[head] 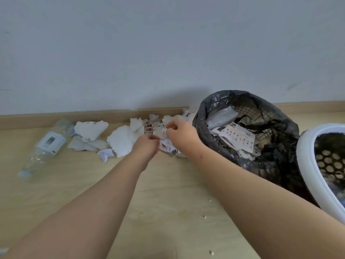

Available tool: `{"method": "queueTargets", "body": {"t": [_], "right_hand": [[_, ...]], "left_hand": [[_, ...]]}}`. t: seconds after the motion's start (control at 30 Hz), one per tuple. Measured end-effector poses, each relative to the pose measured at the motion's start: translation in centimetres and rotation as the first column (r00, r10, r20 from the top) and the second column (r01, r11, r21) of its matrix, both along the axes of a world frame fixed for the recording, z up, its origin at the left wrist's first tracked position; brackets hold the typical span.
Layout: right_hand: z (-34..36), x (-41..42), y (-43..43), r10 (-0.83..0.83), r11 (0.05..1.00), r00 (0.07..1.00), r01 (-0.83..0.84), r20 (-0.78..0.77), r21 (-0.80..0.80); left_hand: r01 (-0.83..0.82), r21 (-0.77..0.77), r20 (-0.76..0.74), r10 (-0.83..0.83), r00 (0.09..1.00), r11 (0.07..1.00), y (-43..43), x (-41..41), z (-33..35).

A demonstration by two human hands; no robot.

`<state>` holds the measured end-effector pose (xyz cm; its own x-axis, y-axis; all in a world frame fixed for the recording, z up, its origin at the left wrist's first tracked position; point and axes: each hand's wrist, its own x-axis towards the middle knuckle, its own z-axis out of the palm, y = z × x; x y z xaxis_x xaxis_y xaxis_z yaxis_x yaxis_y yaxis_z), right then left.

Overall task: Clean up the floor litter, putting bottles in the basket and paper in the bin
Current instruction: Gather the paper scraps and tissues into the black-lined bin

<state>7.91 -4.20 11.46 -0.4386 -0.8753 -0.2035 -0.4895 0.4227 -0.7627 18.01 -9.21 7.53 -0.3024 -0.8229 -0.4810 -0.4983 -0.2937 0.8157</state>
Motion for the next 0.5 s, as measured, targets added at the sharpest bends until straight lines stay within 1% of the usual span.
{"method": "queueTargets", "body": {"t": [0.1,0.17,0.2,0.27,0.33,0.37,0.43,0.5], "right_hand": [[-3.9,0.4,-1.0,0.036,0.976,0.999,-0.040,0.025,0.214],[-6.0,-0.6,-1.2,-0.011,0.953,1.000,0.005,0.017,0.302],[-6.6,-1.3,-1.3,-0.054,0.943,0.998,0.049,0.007,0.330],[-7.3,-2.5,-1.5,-0.136,0.933,0.991,0.134,-0.017,0.334],[-7.9,-3.1,-1.8,-0.164,0.941,0.986,0.164,-0.027,0.294],[-8.3,-3.2,-2.2,-0.164,0.945,0.986,0.164,-0.024,0.282],[-9.4,-3.5,-2.9,-0.143,0.949,0.988,0.153,-0.057,0.277],[-10.4,-3.7,-3.8,-0.094,0.947,0.990,0.121,-0.105,0.299]], "left_hand": [[-0.100,0.032,0.021,0.099,0.995,0.994,-1.4,1.1,-2.3],[-0.103,0.013,0.046,0.103,0.994,0.995,-2.0,1.2,-3.6],[-0.080,-0.014,0.070,0.081,0.994,0.997,-2.4,1.2,-4.1],[0.053,-0.095,0.187,-0.034,0.982,0.994,-3.2,1.0,-5.1],[0.256,-0.181,0.367,-0.176,0.913,0.949,-4.4,0.9,-6.1],[0.335,-0.215,0.441,-0.215,0.871,0.917,-5.1,0.8,-6.6],[0.432,-0.253,0.528,-0.251,0.811,0.866,-6.1,0.7,-7.3],[0.474,-0.247,0.560,-0.275,0.781,0.845,-6.9,0.5,-7.9]]}}
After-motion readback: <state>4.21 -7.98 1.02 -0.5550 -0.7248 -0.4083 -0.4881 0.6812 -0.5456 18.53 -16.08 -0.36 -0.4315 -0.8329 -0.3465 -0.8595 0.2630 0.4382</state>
